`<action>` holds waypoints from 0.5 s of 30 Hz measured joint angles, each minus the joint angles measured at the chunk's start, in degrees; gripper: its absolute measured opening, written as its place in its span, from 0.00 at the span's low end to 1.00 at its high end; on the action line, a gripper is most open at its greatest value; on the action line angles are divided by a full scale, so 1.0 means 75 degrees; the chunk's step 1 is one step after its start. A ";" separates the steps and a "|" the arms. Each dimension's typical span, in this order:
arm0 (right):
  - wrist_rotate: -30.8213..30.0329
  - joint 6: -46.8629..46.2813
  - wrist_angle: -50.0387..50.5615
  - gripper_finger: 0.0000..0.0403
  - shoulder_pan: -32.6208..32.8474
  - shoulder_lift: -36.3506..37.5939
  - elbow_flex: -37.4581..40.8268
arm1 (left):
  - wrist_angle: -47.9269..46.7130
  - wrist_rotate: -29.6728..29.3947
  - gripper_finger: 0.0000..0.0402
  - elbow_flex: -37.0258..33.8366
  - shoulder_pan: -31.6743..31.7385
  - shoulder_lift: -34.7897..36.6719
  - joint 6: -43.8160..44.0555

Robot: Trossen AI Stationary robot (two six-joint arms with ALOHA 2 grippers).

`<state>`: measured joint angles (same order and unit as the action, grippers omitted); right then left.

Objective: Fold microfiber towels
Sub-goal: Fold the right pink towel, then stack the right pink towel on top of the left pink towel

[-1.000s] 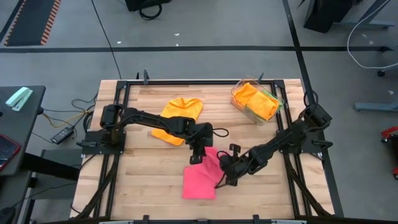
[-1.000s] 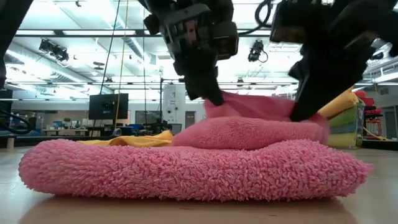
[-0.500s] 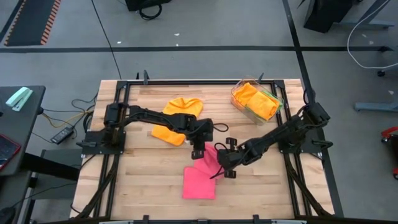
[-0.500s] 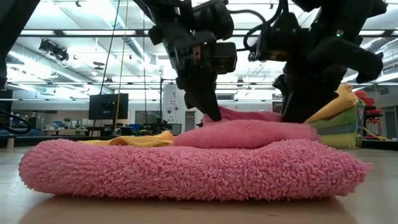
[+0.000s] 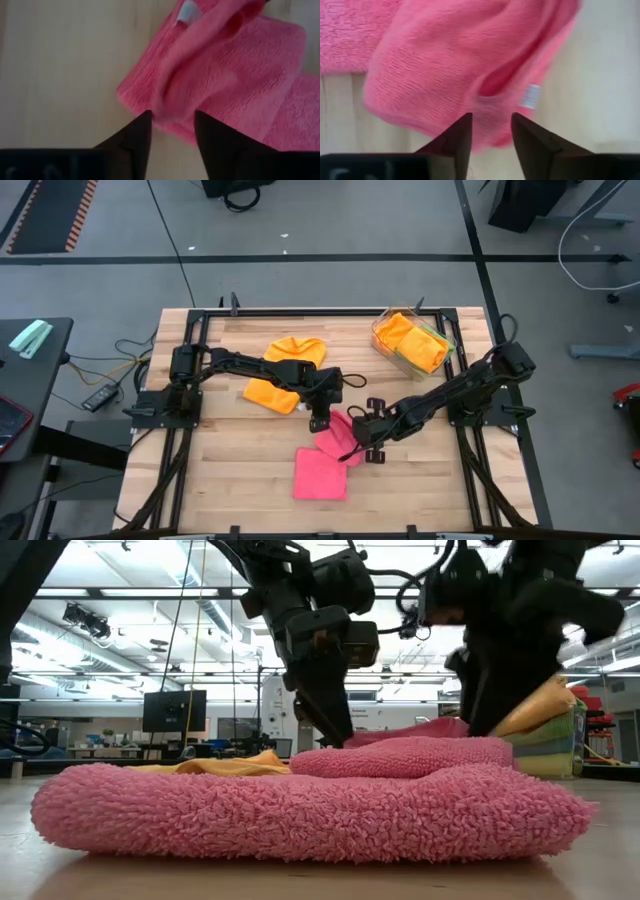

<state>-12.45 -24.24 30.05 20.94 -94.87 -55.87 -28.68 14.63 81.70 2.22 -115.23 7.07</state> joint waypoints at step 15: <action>-0.0518 -0.0147 0.0202 0.45 -0.0362 0.2221 0.0379 | 0.0311 0.0520 0.55 0.0019 0.0490 -0.0037 0.1714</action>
<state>-16.34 -25.34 31.56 18.22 -78.21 -53.02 -26.34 18.53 81.84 5.89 -115.51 19.93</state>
